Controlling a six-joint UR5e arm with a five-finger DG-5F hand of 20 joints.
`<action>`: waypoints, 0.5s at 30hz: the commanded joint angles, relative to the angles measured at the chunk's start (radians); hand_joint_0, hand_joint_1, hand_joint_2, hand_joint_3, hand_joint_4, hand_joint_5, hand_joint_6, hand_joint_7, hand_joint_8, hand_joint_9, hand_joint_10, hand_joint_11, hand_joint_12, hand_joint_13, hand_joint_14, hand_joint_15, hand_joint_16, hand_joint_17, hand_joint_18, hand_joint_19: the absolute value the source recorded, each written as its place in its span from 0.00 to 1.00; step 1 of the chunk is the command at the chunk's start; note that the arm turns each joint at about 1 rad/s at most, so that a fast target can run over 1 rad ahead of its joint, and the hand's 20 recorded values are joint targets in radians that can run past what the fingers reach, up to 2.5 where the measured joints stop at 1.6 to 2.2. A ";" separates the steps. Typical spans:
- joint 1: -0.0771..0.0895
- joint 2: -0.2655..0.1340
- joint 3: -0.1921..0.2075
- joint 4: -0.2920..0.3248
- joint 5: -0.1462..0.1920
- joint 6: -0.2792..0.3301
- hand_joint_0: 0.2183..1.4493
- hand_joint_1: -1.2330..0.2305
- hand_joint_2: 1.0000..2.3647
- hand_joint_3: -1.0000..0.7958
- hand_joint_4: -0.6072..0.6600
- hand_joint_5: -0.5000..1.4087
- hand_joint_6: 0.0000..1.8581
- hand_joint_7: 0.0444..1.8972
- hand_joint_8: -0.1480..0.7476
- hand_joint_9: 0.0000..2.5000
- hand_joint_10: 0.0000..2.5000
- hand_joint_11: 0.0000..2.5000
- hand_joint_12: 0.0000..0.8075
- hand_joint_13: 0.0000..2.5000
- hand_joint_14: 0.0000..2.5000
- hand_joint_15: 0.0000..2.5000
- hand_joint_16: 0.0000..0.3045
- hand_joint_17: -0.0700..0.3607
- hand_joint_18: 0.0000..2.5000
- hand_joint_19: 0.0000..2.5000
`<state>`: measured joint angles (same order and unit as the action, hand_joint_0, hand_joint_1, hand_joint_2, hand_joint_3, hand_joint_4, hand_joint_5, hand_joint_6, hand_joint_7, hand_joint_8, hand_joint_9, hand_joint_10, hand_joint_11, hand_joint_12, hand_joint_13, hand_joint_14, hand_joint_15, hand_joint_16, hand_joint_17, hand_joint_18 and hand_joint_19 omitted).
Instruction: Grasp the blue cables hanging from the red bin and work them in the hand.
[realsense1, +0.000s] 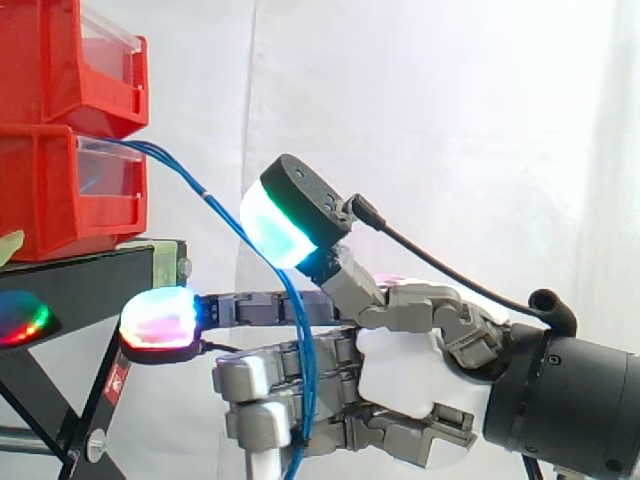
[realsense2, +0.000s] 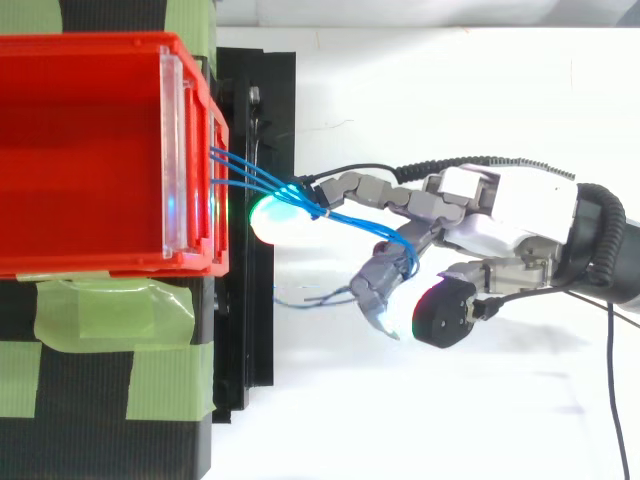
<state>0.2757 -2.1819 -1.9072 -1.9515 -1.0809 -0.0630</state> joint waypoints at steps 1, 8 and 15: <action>-0.001 0.001 0.000 -0.003 -0.002 0.002 0.40 0.48 0.00 0.02 0.66 0.19 0.00 0.40 0.55 0.43 0.00 0.66 0.54 0.51 0.00 0.63 0.23 0.52 0.39 0.47; -0.004 0.001 -0.001 -0.004 -0.008 0.006 0.40 0.48 0.00 0.02 0.67 0.20 0.00 0.40 0.54 0.44 0.06 0.71 0.52 0.49 0.28 0.60 0.21 0.50 0.44 0.56; -0.006 -0.001 -0.001 -0.024 -0.014 0.005 0.41 0.47 0.00 0.02 0.70 0.24 0.01 0.44 0.52 0.39 0.55 0.71 0.52 0.42 0.80 0.51 0.19 0.47 0.50 0.63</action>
<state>0.2704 -2.1824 -1.9083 -1.9660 -1.0942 -0.0587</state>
